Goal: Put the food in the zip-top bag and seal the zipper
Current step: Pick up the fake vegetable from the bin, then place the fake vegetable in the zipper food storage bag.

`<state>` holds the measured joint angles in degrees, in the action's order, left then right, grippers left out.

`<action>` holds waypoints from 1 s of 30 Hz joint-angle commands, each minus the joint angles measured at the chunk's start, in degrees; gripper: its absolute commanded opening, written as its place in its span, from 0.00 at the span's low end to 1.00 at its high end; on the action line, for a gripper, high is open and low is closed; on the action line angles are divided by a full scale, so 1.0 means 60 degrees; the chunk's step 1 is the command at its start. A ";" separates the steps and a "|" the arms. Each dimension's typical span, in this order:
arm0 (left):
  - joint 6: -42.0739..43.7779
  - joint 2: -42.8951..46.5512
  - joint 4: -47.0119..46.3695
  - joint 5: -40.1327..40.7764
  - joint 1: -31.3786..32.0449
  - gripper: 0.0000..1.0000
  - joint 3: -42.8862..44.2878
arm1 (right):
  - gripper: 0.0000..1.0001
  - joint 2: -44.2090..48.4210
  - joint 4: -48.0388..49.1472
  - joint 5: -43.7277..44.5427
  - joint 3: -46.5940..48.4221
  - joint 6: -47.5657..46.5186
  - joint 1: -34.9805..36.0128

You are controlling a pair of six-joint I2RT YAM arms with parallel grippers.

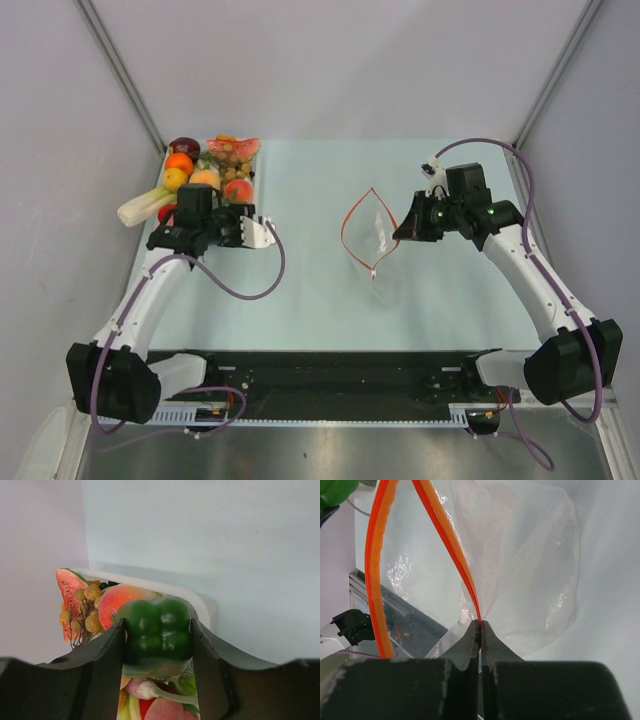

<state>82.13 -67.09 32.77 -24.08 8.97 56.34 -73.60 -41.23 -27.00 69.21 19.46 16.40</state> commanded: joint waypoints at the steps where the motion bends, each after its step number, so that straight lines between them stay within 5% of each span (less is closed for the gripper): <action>1: -0.1613 0.0750 0.0748 -0.1884 -0.0031 0.21 0.1302 | 0.00 0.0079 0.0368 -0.0405 0.0199 0.0066 0.0078; 7: -0.6792 0.1352 0.0706 -0.3647 0.0993 0.16 0.3572 | 0.00 0.0036 0.0675 -0.1226 0.0491 0.0578 0.0474; 15: -1.0928 0.1295 -0.0686 -0.3371 0.3922 0.14 0.4468 | 0.00 -0.0227 0.0851 -0.1475 0.1106 0.0872 0.0811; 23: -1.2442 0.0372 -0.1813 -0.2638 0.5490 0.11 0.3811 | 0.00 -0.0184 0.1027 -0.1725 0.1151 0.0843 0.1118; 30: -1.3628 -0.0536 -0.3118 -0.2493 0.5726 0.10 0.3077 | 0.00 -0.0037 0.1086 -0.1872 0.0946 0.0741 0.1119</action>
<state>6.44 -69.01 20.60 -40.07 42.35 75.53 -74.96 -37.10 -36.64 73.73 23.99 22.94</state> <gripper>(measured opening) 0.541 0.010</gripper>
